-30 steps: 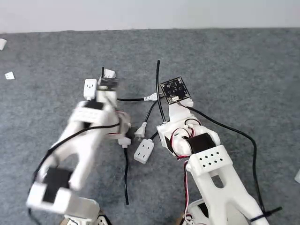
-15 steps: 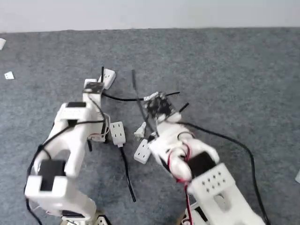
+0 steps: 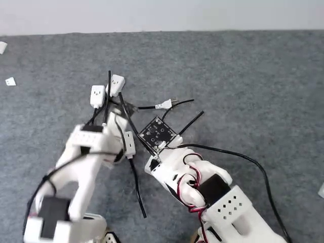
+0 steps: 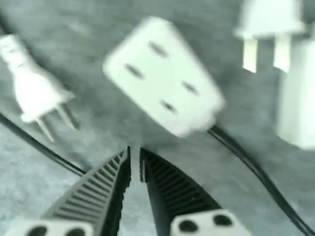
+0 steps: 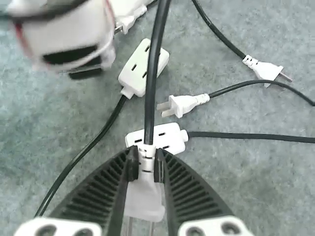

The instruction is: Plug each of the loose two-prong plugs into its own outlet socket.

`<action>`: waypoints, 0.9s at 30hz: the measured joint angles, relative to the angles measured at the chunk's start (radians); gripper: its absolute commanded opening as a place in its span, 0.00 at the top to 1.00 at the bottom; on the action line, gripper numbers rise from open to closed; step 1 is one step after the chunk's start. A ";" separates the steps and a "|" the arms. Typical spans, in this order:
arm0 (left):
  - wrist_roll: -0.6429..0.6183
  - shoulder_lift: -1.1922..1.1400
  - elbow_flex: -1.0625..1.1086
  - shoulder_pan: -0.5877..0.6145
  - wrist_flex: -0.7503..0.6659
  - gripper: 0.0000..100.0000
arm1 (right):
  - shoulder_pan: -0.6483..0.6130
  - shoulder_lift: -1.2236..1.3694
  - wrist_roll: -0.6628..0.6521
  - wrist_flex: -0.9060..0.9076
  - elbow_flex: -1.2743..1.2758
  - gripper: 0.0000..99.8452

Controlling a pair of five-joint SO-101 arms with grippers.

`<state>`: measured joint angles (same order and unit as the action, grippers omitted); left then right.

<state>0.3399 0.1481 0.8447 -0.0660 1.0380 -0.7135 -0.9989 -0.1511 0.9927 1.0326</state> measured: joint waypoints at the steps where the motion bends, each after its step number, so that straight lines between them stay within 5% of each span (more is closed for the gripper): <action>1: 0.003 0.049 0.034 -0.008 -0.003 0.97 | 0.000 0.002 0.000 0.000 0.000 0.99; 12: 0.144 0.456 0.322 -0.141 -0.003 0.97 | 0.000 0.009 0.000 -0.009 0.000 0.99; 27: 0.094 0.582 0.370 -0.170 -0.031 0.98 | 0.000 0.020 0.057 -0.124 0.000 0.99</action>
<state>0.4335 0.7296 1.2144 -0.2363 1.0073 -0.7135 -0.9789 -0.0944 0.8684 1.0326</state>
